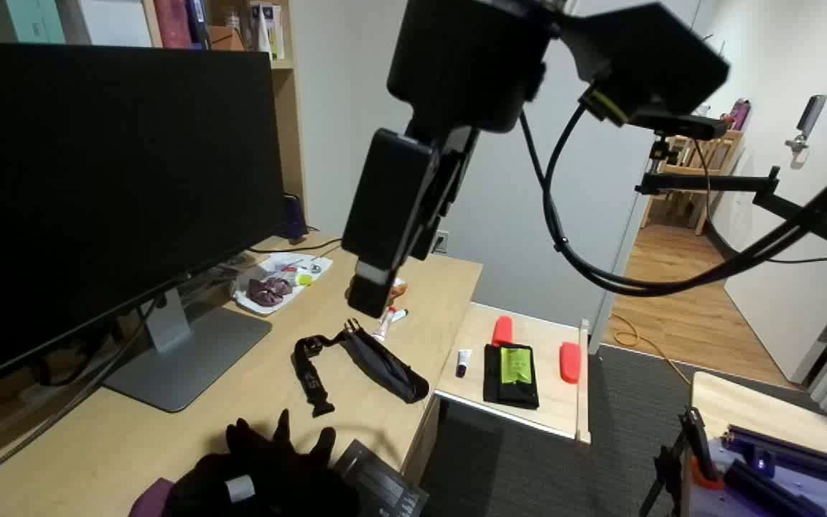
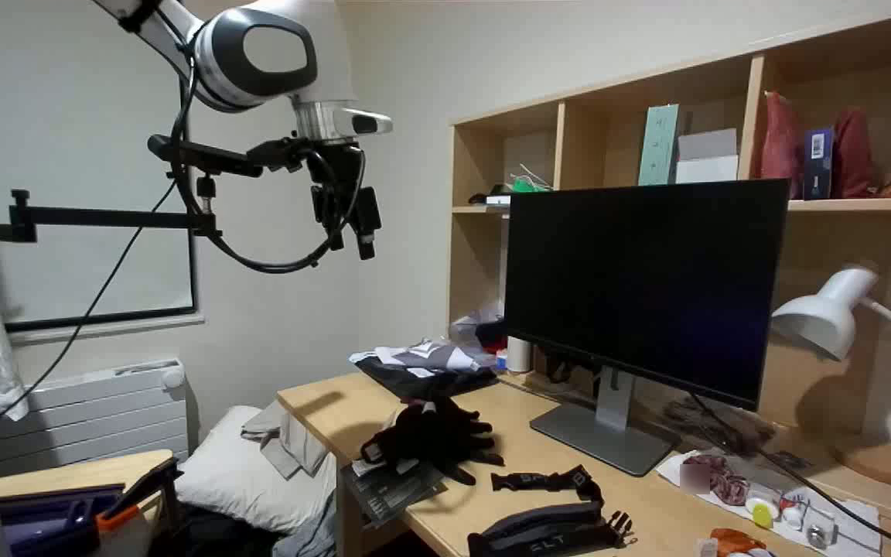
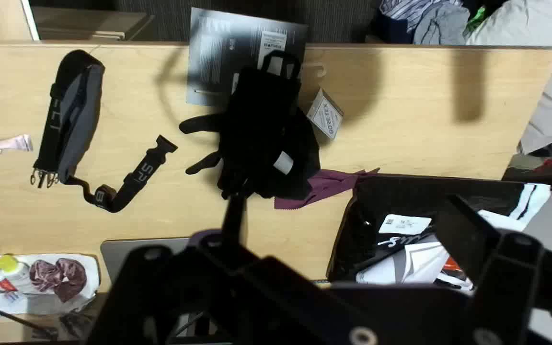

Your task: Move the Tubes and the brown object from the right to the left

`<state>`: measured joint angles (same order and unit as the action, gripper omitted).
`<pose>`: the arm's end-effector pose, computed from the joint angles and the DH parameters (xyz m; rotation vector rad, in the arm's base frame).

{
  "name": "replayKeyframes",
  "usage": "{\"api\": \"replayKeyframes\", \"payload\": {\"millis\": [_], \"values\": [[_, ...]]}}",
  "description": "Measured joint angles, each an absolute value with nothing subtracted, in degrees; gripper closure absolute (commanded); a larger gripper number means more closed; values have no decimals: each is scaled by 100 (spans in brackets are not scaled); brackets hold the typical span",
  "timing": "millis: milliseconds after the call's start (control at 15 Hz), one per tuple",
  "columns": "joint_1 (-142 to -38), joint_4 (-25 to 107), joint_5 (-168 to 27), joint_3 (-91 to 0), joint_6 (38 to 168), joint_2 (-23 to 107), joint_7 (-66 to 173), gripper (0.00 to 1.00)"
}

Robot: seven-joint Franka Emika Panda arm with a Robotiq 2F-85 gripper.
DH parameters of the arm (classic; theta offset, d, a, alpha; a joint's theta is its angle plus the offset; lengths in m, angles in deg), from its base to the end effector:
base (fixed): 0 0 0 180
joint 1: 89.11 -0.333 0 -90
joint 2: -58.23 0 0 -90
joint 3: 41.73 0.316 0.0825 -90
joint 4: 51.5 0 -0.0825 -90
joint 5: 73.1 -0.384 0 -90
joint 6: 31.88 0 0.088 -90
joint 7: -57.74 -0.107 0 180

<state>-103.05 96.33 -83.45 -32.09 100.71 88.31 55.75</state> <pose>0.3691 0.1665 0.4582 -2.9787 -0.3893 -0.3578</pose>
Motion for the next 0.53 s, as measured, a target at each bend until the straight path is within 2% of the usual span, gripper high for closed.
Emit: {"api": "replayKeyframes", "payload": {"millis": [533], "values": [[-10100, 9491, -8342, -3350, 10105, 8497, 5520, 0]]}}
